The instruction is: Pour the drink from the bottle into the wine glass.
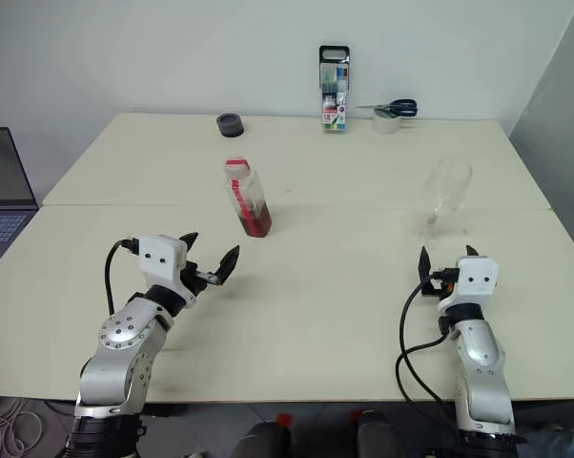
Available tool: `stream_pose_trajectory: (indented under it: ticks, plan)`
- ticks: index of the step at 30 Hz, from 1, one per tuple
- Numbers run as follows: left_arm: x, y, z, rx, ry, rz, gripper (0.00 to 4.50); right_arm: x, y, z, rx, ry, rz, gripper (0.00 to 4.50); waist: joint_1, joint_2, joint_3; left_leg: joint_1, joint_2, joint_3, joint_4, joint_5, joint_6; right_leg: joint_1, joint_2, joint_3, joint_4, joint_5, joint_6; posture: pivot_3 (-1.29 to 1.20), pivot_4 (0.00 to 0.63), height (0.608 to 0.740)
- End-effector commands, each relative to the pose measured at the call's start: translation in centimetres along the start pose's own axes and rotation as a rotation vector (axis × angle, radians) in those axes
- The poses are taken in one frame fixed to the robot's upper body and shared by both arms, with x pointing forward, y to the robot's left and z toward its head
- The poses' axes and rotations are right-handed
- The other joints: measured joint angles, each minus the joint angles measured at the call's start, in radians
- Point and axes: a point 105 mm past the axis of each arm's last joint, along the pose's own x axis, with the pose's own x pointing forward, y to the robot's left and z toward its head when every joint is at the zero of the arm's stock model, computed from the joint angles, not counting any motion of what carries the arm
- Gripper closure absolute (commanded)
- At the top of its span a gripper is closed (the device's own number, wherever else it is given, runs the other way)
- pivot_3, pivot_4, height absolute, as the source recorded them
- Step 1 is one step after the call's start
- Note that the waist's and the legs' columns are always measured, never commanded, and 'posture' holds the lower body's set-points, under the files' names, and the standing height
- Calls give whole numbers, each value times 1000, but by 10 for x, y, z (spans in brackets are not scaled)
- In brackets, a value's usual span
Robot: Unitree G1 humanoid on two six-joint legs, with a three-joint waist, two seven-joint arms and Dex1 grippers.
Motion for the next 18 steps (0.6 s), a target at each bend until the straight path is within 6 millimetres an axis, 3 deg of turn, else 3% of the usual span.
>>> stream_pose_trajectory:
  ticks: [1,18]
  plan:
    - [1,-4,16,20,-73,-15,11,2,-6,14,1,-62,-21,0,0,0,0,0,0,0,0,0,0,0,0,0,0,0,0,0,150,740]
    - [1,-1,14,39,-63,8,11,2,-3,13,-4,-59,-1,0,0,0,0,0,0,0,0,0,0,0,0,0,0,0,0,0,150,740]
